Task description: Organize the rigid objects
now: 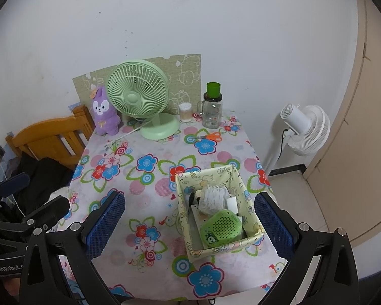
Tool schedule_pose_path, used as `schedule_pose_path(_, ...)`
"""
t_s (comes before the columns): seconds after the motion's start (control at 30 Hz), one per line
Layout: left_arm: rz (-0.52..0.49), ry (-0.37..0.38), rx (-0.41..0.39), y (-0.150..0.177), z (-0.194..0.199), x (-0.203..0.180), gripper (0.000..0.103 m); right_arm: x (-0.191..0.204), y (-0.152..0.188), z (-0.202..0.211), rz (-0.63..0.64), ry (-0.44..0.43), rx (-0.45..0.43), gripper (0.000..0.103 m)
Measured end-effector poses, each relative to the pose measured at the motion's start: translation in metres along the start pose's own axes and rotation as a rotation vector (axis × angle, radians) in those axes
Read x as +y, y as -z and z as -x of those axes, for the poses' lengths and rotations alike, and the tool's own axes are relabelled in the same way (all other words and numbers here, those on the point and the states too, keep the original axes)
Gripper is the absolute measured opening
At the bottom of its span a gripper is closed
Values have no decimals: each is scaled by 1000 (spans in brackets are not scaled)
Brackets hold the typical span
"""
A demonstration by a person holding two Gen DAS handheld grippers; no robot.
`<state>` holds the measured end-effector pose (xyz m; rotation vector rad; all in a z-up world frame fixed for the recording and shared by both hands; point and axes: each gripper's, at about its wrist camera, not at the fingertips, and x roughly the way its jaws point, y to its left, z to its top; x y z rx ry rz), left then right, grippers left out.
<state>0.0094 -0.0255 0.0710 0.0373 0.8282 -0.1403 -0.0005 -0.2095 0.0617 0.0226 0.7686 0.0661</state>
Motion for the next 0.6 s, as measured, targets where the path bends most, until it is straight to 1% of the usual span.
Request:
schedule_pose_path(0.13, -1, 3, -1, 0, -1, 1, 103, 1, 1, -1, -3, 8, -2, 103)
schedule_pose_path(0.23, 0, 1, -1, -1, -3, 2, 103, 6, 1, 0, 18, 62, -22, 103)
schedule_pose_path(0.3, -4, 5, 5, -2, -6, 3, 103, 10, 0, 0, 32, 74, -26, 103)
schedule_pose_path(0.6, 11, 27, 34, -7, -18, 19, 103, 21, -7, -14, 16, 74, 28, 103)
